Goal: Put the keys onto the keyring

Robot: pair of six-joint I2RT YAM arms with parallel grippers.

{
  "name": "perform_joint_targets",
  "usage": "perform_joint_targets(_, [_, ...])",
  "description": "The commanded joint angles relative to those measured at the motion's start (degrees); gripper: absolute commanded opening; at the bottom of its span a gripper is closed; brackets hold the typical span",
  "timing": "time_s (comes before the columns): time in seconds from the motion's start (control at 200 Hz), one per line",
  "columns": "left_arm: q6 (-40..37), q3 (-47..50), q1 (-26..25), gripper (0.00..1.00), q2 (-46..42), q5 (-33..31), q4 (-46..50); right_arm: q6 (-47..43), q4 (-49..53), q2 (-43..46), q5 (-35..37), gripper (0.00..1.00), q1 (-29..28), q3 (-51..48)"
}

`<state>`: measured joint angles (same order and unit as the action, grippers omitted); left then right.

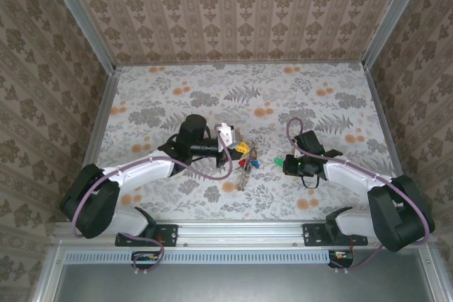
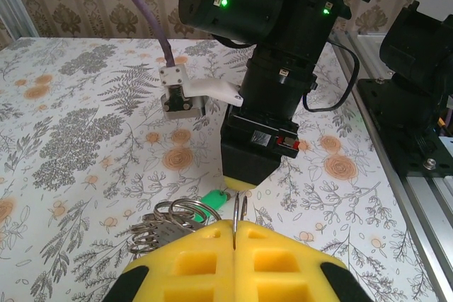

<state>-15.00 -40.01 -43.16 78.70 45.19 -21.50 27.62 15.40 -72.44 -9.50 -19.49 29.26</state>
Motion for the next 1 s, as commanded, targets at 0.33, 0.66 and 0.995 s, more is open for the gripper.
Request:
perform_joint_targets(0.33, [1.1,-1.0,-0.6,0.00,0.9,0.6,-3.6,-0.3,-2.2,-1.9,0.1,0.17,0.3,1.7])
perform_joint_targets(0.66, [1.3,-0.9,-0.7,0.00,0.9,0.7,-3.5,-0.3,-1.1,-0.7,0.7,0.12,0.3,1.7])
perform_joint_targets(0.995, [1.3,-0.7,-0.7,0.00,0.9,0.4,-3.6,-0.3,-0.7,0.1,1.0,0.04,0.3,1.2])
